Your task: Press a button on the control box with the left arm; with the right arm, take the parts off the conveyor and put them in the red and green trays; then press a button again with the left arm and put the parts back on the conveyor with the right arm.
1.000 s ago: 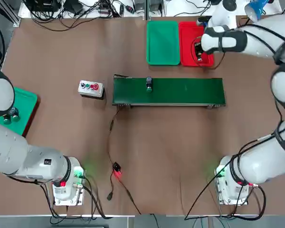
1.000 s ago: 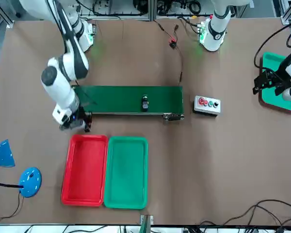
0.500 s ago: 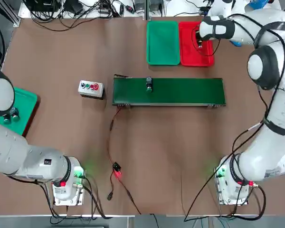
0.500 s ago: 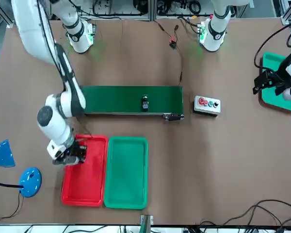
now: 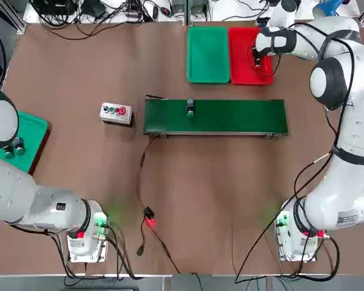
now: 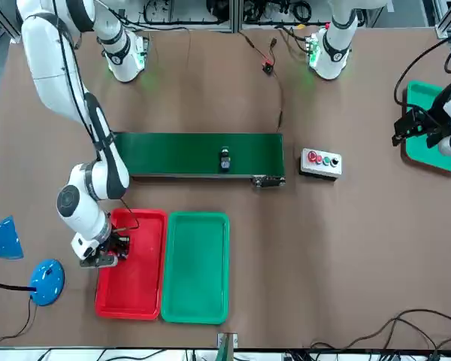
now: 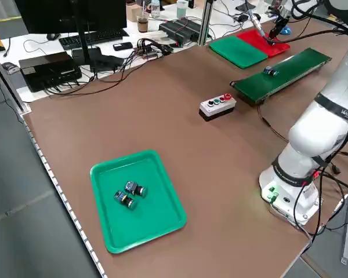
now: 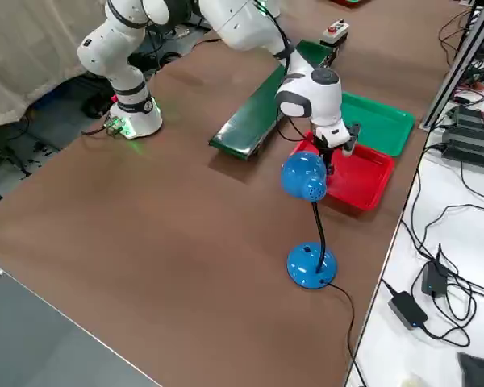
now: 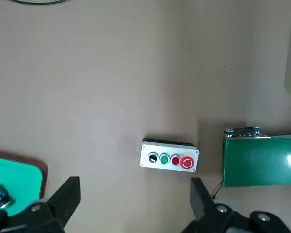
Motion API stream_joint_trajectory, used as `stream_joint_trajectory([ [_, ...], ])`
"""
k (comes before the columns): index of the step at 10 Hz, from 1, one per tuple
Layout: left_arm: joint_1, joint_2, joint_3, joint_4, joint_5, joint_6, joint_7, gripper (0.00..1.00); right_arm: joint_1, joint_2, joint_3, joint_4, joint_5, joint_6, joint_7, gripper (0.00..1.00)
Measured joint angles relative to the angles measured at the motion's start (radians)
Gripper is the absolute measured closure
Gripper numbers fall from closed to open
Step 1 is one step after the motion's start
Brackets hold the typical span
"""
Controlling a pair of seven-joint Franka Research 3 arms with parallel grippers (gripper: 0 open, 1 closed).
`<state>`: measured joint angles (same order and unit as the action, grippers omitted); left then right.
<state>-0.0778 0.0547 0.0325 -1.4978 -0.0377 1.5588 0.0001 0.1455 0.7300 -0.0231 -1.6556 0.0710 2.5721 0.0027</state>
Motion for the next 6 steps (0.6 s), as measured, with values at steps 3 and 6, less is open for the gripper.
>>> stream_joint_trajectory([
  [3, 0.000, 0.000, 0.000, 0.000, 0.000, 0.000, 0.000, 0.00, 0.009, 0.003, 0.001, 0.007, 0.000, 0.000, 0.000, 0.56],
  [6, 0.000, 0.000, 0.000, 0.000, 0.000, 0.000, 0.000, 0.00, 0.019, 0.002, 0.006, 0.048, 0.000, -0.019, -0.004, 0.11],
])
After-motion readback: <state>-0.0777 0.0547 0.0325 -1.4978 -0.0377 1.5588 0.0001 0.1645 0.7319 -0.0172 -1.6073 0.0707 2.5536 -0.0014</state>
